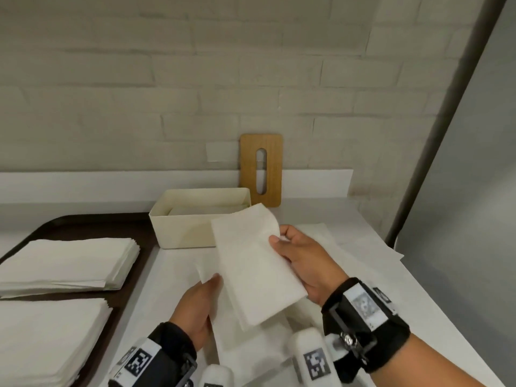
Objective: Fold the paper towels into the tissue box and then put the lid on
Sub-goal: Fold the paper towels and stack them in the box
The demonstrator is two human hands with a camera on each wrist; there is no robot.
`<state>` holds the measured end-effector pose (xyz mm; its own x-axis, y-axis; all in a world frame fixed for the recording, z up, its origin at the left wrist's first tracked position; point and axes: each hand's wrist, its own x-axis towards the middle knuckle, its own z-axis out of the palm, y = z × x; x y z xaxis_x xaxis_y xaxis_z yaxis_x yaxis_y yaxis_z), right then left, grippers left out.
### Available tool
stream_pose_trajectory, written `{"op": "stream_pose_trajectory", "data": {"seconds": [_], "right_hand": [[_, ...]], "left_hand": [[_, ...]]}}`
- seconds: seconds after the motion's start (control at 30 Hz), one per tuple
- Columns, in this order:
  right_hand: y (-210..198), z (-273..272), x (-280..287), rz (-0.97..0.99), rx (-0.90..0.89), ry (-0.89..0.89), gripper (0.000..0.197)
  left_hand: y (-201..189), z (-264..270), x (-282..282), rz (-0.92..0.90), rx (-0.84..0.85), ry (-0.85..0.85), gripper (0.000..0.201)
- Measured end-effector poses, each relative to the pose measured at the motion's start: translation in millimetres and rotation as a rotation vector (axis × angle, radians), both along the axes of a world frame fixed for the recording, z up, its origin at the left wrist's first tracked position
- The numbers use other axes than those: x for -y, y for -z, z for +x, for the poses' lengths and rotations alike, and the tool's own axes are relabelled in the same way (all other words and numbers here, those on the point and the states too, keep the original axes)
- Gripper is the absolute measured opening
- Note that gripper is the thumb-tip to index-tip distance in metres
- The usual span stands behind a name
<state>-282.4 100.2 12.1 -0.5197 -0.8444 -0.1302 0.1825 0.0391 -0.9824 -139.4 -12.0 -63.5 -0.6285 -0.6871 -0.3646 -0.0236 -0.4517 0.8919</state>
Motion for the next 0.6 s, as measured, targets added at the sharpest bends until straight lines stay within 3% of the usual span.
{"op": "stream_pose_trajectory", "data": {"seconds": [0.17,0.27,0.3,0.37,0.43,0.47,0.6], "right_hand": [[40,17,0,0.327,-0.337,-0.053,0.007],[47,22,1,0.379,-0.438,-0.084,0.007],[46,23,1,0.363,-0.442,-0.082,0.016],[43,22,2,0.270,-0.375,-0.057,0.048],[37,20,4,0.161,-0.291,-0.068,0.062],[32,22,6,0.102,-0.286,-0.084,0.057],[14,41,13,-0.118,-0.455,0.060,0.026]], "left_hand": [[-11,4,-3,0.072,-0.084,-0.072,0.050],[-11,9,-5,-0.109,-0.096,-0.038,0.040],[-12,11,-6,-0.183,-0.111,-0.029,0.039],[-13,14,-5,-0.283,-0.153,0.018,0.065],[-18,14,-4,-0.347,-0.205,0.070,0.084],[-24,13,-6,-0.399,-0.228,0.075,0.081],[-51,10,-15,-0.700,-0.270,-0.042,0.028]]}}
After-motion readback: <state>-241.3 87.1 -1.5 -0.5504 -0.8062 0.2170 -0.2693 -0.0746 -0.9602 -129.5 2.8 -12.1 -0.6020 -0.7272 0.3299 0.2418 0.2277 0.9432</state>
